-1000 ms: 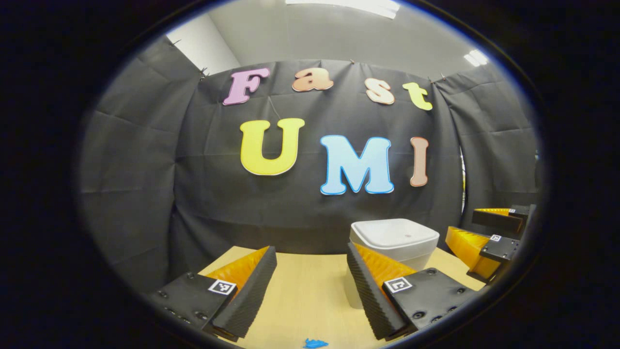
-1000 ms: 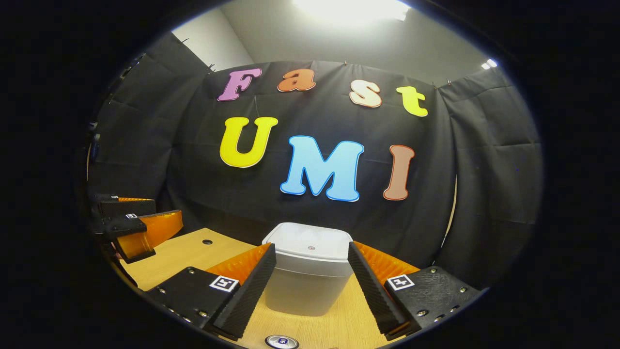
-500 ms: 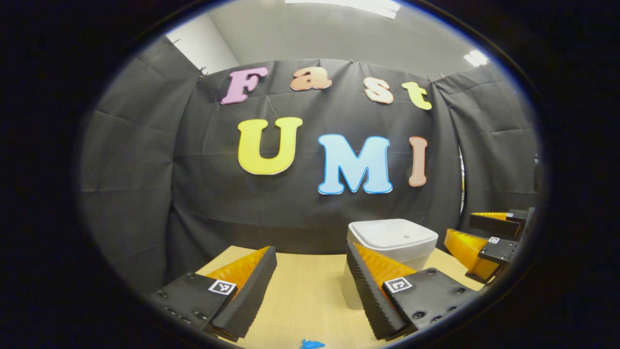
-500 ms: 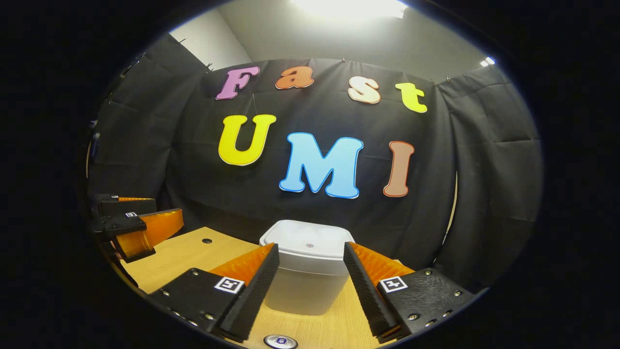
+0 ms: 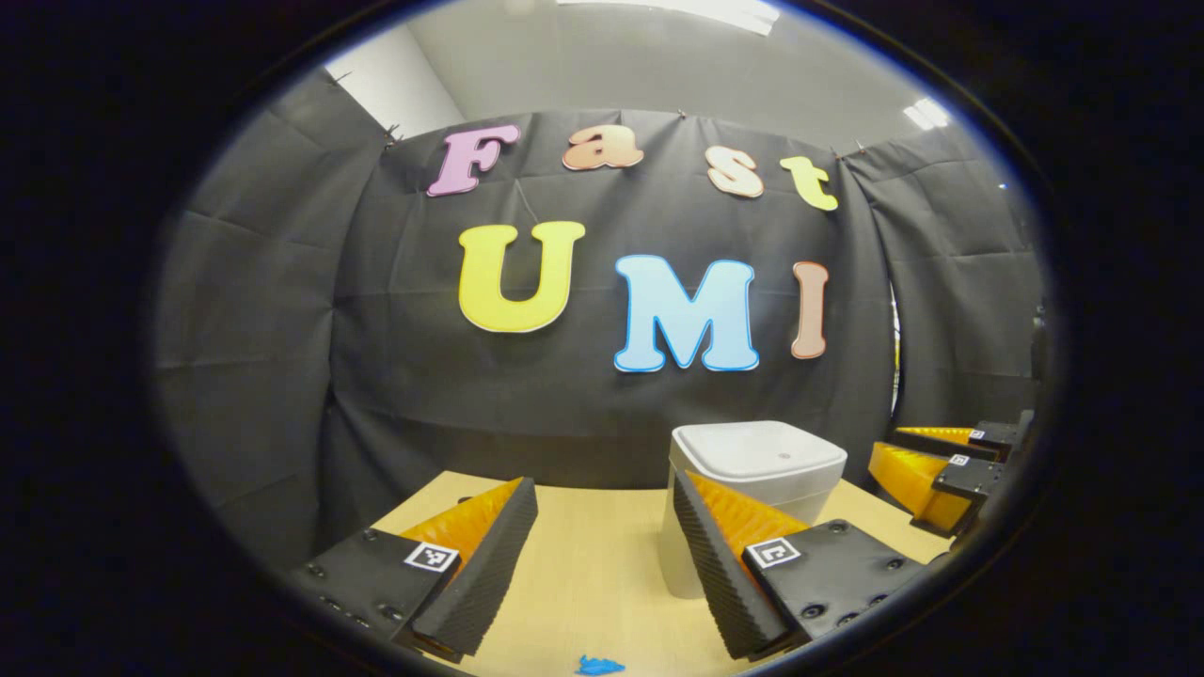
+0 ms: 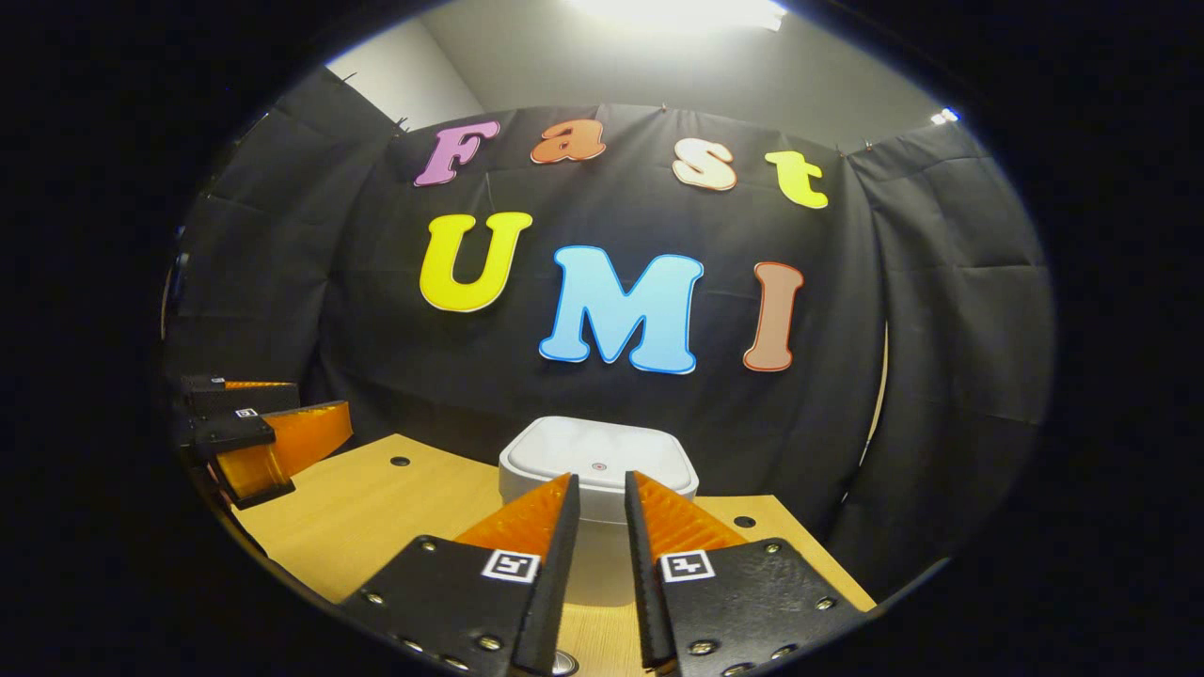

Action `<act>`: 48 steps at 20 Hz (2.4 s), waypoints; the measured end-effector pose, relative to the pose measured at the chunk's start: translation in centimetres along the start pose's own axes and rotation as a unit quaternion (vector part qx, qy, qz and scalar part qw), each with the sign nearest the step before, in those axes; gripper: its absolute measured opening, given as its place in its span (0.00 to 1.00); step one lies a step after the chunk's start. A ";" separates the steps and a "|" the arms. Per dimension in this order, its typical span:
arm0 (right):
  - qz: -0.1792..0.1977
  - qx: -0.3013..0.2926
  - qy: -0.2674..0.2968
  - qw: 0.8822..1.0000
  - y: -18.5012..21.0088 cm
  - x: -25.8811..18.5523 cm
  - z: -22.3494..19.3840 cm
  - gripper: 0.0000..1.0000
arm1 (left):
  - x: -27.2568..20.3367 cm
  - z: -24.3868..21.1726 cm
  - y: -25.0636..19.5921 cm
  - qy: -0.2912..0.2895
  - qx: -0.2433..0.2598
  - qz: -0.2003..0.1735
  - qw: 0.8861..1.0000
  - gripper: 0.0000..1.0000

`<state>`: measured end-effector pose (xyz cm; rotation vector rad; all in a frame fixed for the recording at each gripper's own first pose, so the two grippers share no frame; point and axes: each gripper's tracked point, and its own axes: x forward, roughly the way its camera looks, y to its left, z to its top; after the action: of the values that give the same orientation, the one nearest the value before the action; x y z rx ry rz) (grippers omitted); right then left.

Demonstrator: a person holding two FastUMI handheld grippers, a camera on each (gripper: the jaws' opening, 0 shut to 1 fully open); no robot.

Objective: Press the lid of the desktop garbage bin to open it, pick up the crumpled paper on the desktop and throw it into the bin, then pick up the pop can on the desktop and drop it into the bin, and finally close the garbage bin lid.

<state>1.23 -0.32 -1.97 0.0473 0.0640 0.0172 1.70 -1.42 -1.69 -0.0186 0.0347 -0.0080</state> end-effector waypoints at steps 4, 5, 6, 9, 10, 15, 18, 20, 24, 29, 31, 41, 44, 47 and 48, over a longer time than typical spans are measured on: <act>-0.021 -0.007 0.007 1.000 -0.3 0.8 -1.0 0.32 | -0.2 -0.4 -0.1 0.004 -0.005 0.000 1.000 0.96; -0.013 0.000 0.000 1.000 -0.8 0.6 -0.2 0.03 | -0.1 -0.4 -0.2 0.004 -0.004 0.000 1.000 0.96; -0.009 0.006 0.002 1.000 -0.4 0.2 -0.3 0.03 | 0.0 -0.5 -0.2 0.004 -0.004 0.000 1.000 0.96; 0.000 0.019 0.005 1.000 -0.3 -1.3 -0.5 0.01 | 0.1 -0.8 -0.3 0.008 -0.006 0.000 1.000 0.96; 0.000 0.023 0.006 1.000 -0.2 0.0 -0.9 0.00 | 0.0 -0.9 -0.4 0.008 -0.006 0.000 1.000 0.96; 0.035 0.051 0.027 0.998 1.1 0.4 -1.8 0.00 | 0.3 -1.0 -0.4 0.009 -0.004 0.001 1.000 0.95; 0.047 0.049 0.037 0.997 1.4 0.9 -2.2 0.00 | 0.7 -1.0 -0.6 0.008 -0.001 -0.001 1.000 0.95; 0.049 0.045 0.032 0.997 1.3 1.8 -1.9 0.00 | 0.7 -1.1 -0.7 0.010 -0.002 -0.001 1.000 0.96; 0.043 0.041 0.024 0.998 0.5 4.6 -1.3 0.00 | 1.1 -1.3 -0.4 0.013 0.001 0.002 1.000 0.95; 0.025 0.055 0.045 0.997 -1.1 8.7 -2.3 0.00 | 0.8 -1.5 0.6 0.016 0.004 0.018 1.000 0.96; 0.017 0.058 0.055 0.997 -1.7 9.9 -2.8 0.00 | 0.5 -1.5 1.0 0.015 0.000 0.024 1.000 0.96; 0.023 0.042 0.066 0.997 -2.4 11.7 -4.4 0.00 | 0.1 -2.6 2.6 0.026 -0.023 0.049 0.998 0.96; 0.016 0.005 0.063 0.998 -2.7 11.8 -4.7 0.00 | 0.4 -3.1 2.5 0.030 -0.028 0.050 0.998 0.96; 0.003 -0.003 0.063 0.998 -2.7 11.7 -4.8 0.00 | 0.6 -2.8 2.5 0.027 -0.030 0.049 0.998 0.95; 0.003 0.001 0.063 0.998 -2.7 11.8 -4.7 0.00 | 0.3 -2.9 2.4 0.025 -0.031 0.049 0.998 0.95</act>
<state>12.76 -2.57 -7.49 0.0484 0.1903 0.0261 1.93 0.90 -4.61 -0.0789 0.0850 0.0916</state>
